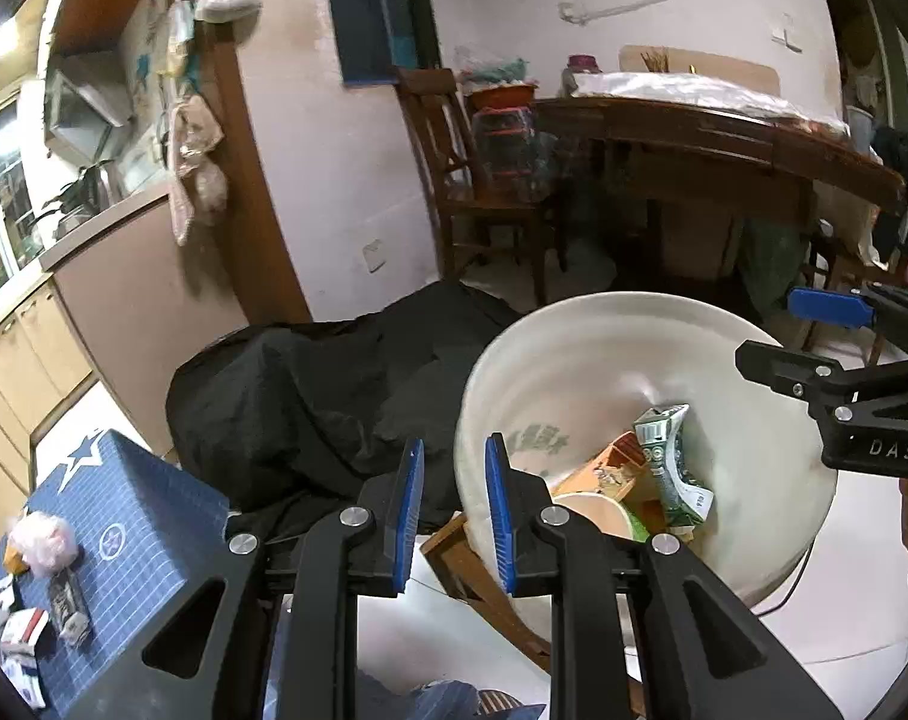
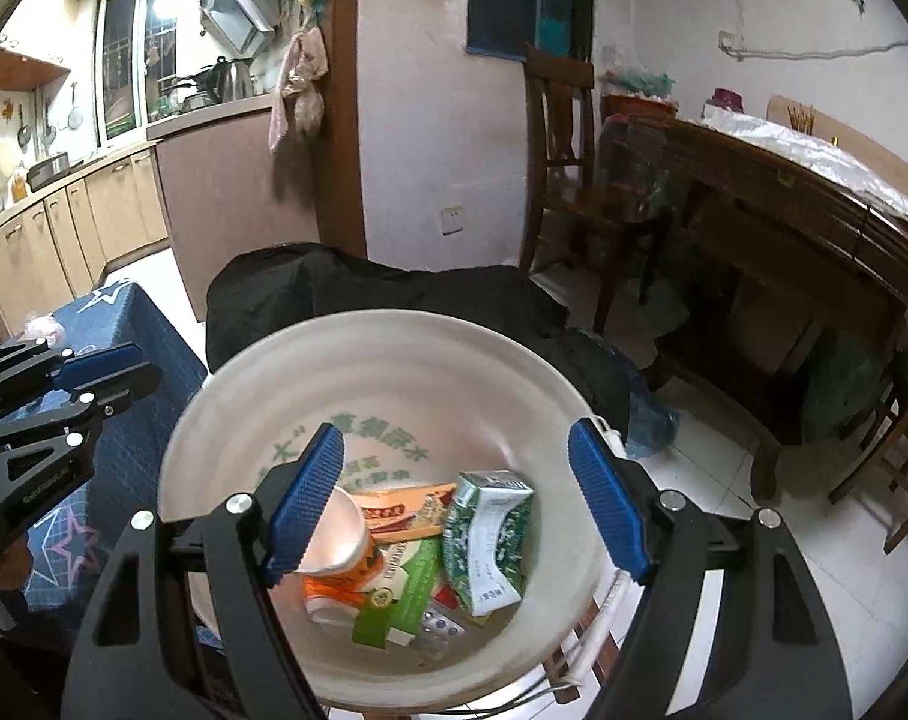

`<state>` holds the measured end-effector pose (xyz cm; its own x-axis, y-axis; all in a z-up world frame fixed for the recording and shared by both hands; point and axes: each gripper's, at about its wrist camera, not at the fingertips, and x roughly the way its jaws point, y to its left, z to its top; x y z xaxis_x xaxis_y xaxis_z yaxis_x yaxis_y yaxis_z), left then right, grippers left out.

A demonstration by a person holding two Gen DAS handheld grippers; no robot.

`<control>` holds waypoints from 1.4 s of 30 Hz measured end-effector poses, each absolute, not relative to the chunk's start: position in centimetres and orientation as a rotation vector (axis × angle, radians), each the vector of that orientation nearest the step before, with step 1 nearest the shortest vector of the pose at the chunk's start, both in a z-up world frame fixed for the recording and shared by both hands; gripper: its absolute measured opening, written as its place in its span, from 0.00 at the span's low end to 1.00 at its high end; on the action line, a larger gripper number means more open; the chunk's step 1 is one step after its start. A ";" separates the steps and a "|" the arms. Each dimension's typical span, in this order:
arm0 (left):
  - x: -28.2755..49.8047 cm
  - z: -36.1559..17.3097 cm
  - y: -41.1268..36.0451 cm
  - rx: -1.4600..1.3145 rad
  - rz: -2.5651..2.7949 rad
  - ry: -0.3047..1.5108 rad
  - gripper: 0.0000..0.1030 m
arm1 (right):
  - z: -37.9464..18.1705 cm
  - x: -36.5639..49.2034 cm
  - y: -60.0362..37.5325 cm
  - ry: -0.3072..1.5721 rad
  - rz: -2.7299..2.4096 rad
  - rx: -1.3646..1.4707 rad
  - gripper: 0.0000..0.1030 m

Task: Collect trash
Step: 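Move both grippers back over the remaining trash on the table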

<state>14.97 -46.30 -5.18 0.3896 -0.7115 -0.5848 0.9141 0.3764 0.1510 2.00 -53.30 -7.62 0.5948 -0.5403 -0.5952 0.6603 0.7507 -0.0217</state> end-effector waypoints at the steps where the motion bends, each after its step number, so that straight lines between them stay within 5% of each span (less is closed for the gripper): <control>1: 15.2 -5.1 -45.6 0.492 -1.079 0.465 0.22 | -7.5 2.2 -53.0 0.614 -0.696 0.208 0.72; 19: 24.8 -4.4 -31.0 0.346 -0.771 0.520 0.24 | -5.4 12.7 -43.6 0.583 -0.411 0.124 0.72; 42: 34.0 -8.1 -10.7 0.220 -0.412 0.650 0.25 | -9.3 25.7 -30.3 0.715 -0.082 0.058 0.72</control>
